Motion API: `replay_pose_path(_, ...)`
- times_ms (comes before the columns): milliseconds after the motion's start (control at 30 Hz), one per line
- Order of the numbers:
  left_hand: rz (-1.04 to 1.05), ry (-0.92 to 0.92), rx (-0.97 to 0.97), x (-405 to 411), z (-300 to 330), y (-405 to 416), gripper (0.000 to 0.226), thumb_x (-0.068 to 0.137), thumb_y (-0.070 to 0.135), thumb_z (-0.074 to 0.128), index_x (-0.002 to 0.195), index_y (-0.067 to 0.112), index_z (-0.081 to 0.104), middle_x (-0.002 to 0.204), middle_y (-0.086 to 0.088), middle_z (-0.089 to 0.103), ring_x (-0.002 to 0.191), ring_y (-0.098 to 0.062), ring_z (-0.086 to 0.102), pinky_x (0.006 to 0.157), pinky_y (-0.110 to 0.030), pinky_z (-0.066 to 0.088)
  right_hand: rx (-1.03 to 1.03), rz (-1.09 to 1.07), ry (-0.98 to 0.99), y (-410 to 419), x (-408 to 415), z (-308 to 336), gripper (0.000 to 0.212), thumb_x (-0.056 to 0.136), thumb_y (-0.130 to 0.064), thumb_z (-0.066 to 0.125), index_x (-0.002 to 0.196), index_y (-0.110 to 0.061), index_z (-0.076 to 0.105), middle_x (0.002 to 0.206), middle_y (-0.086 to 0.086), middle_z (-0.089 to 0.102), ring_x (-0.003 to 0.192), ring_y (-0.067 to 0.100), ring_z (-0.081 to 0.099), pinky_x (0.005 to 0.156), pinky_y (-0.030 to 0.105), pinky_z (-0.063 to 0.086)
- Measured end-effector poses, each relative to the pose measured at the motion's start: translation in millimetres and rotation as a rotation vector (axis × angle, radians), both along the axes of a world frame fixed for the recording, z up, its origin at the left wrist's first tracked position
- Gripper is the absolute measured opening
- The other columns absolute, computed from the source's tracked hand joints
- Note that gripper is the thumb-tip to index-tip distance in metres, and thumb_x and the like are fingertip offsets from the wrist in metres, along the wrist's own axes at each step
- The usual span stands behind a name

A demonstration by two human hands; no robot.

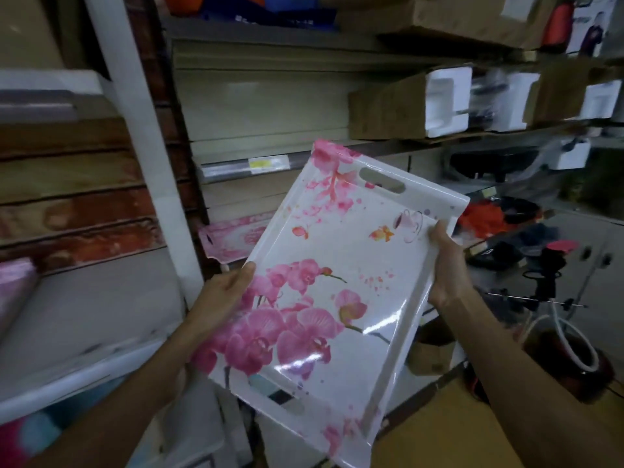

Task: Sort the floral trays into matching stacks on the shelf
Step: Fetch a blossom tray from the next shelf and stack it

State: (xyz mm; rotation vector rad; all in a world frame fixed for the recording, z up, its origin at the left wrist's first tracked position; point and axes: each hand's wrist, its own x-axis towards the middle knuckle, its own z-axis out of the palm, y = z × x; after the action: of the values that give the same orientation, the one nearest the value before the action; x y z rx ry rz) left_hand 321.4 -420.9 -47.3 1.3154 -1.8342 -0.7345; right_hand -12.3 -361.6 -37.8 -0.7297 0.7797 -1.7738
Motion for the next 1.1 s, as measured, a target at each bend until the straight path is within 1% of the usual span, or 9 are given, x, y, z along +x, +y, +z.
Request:
replay_pose_path(133,0.121,0.062,-0.044,52.0,-8.5,18.9,0.046,0.099,0.048,0.039,0.082,0.021,0.072,0.078,0.003,0.071,0.069,-0.009,0.064,0.06,-0.017,0.044,-0.032,0.159,-0.006,-16.9,49.1,-0.2,0.047,0.103,-0.048,0.03,0.119,-0.018,0.063,0.111,0.013,0.072,0.1,0.032,0.07,0.089,0.055,0.053)
replay_pose_path(200,0.169,0.096,-0.062,80.6,-12.1,26.8,0.049,0.099,0.047,0.041,0.081,0.014,0.073,0.078,-0.006,0.072,0.068,-0.014,0.062,0.061,-0.019,0.046,-0.034,0.217,-0.006,-27.1,76.5,1.3,0.047,0.103,-0.047,0.03,0.116,-0.017,0.064,0.11,0.014,0.072,0.097,0.032,0.071,0.087,0.055,0.054)
replay_pose_path(333,0.276,0.105,-0.067,146.0,-21.2,39.7,0.055,0.098,0.052,0.039,0.087,0.011,0.074,0.081,-0.01,0.074,0.074,-0.022,0.066,0.069,-0.029,0.052,0.004,0.283,0.028,-47.5,140.2,3.5,0.055,0.099,-0.05,0.039,0.139,-0.014,0.051,0.139,0.023,0.054,0.123,0.043,0.055,0.101,0.062,0.044)
replay_pose_path(433,0.346,0.126,-0.064,196.7,-25.4,50.4,0.054,0.097,0.054,0.039,0.085,0.015,0.075,0.078,-0.005,0.074,0.072,-0.019,0.066,0.069,-0.03,0.051,-0.003,0.345,0.053,-58.0,193.4,8.4,0.045,0.102,-0.046,0.037,0.125,-0.017,0.062,0.128,0.018,0.064,0.106,0.034,0.068,0.091,0.054,0.053)
replay_pose_path(567,0.411,0.159,-0.07,259.5,-31.6,66.8,0.057,0.098,0.054,0.037,0.078,0.013,0.071,0.068,-0.005,0.069,0.065,-0.019,0.063,0.066,-0.031,0.051,-0.01,0.412,0.071,-67.8,266.8,10.5,0.047,0.1,-0.045,0.042,0.136,-0.017,0.055,0.131,0.016,0.063,0.121,0.037,0.059,0.102,0.057,0.045)
replay_pose_path(833,0.558,0.298,0.01,375.8,-42.1,80.3,0.066,0.094,0.063,0.038,0.078,0.007,0.07,0.062,-0.006,0.064,0.057,-0.021,0.056,0.055,-0.034,0.048,0.056,0.511,0.185,-86.6,412.0,6.7,0.046,0.094,-0.048,0.056,0.129,-0.019,0.061,0.126,0.012,0.067,0.116,0.034,0.063,0.101,0.058,0.046)
replay_pose_path(900,0.6,0.305,0.0,401.1,-39.3,81.4,0.065,0.095,0.061,0.037,0.072,0.008,0.066,0.06,-0.006,0.06,0.055,-0.018,0.052,0.053,-0.03,0.044,0.069,0.499,0.26,-87.8,448.9,2.7,0.045,0.091,-0.047,0.06,0.125,-0.017,0.064,0.121,0.01,0.07,0.111,0.031,0.067,0.097,0.053,0.051)
replay_pose_path(967,0.651,0.292,-0.012,425.1,-34.3,80.5,0.068,0.097,0.06,0.034,0.073,0.005,0.065,0.062,-0.008,0.058,0.055,-0.019,0.05,0.052,-0.028,0.042,0.071,0.484,0.334,-86.1,483.4,-2.0,0.037,0.095,-0.042,0.057,0.121,-0.017,0.065,0.114,0.006,0.073,0.101,0.023,0.071,0.083,0.039,0.06)
replay_pose_path(1100,0.735,0.33,-0.048,471.7,-21.6,68.1,0.064,0.101,0.052,0.033,0.076,0.001,0.064,0.063,-0.011,0.057,0.058,-0.022,0.05,0.057,-0.031,0.041,0.011,0.472,0.486,-80.3,538.5,-12.5,0.027,0.097,-0.036,0.055,0.12,-0.024,0.063,0.111,-0.004,0.074,0.097,0.014,0.072,0.074,0.027,0.058)
